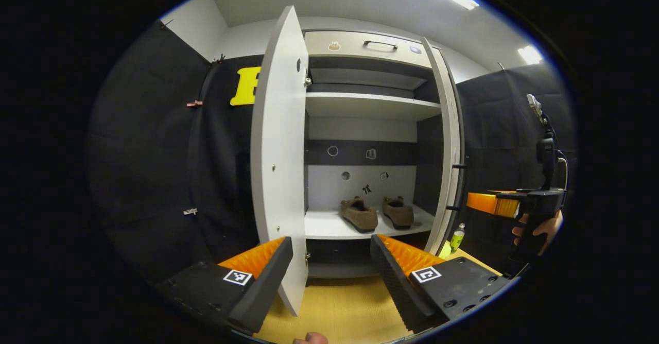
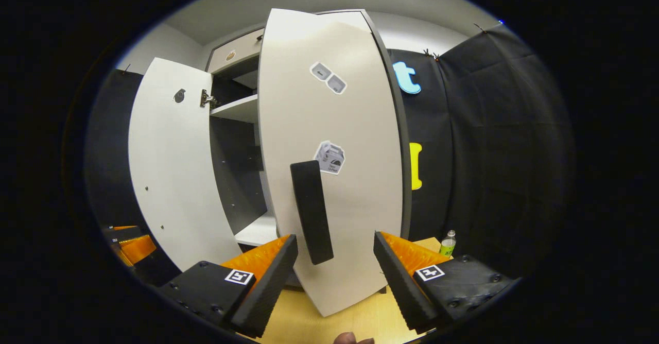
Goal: Grab one shoe with the right hand and put it into the shoe cabinet, grab the other shoe with the left hand and put it into the shoe cabinet; then close the right door with the right hand and the left door with the left hand.
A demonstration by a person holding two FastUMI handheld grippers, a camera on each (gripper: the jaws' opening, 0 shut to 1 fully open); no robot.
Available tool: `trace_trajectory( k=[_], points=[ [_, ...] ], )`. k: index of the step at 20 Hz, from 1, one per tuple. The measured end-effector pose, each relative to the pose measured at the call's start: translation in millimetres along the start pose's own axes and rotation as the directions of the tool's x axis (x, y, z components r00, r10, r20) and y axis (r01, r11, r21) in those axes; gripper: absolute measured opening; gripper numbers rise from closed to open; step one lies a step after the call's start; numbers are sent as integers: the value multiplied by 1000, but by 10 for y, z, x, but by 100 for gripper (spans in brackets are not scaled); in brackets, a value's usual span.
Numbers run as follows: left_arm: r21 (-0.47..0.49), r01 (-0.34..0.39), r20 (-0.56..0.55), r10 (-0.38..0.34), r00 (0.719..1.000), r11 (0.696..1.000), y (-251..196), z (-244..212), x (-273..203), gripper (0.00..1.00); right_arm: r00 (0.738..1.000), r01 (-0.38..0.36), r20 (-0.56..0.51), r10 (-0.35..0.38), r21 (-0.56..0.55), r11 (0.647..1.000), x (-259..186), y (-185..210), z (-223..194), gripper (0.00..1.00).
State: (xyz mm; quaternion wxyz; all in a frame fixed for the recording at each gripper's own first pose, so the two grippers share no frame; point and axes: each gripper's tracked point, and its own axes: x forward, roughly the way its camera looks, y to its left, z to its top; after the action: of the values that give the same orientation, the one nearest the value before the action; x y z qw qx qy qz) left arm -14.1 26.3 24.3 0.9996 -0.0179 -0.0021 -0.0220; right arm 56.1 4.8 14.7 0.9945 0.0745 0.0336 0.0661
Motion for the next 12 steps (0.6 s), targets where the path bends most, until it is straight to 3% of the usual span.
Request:
trace_trajectory(
  k=[5, 12],
  points=[
    [3, -127, 28, 127, 991, 992, 574, 78, -144, 96, 998, -52, -29, 52, -2, 999, -63, 263, -162, 98],
    [58, -307, 81, 302, 950, 950, 1530, 251, 71, 97, 997, -67, -38, 67, 2, 998, -144, 391, -231, 98]
  ],
)
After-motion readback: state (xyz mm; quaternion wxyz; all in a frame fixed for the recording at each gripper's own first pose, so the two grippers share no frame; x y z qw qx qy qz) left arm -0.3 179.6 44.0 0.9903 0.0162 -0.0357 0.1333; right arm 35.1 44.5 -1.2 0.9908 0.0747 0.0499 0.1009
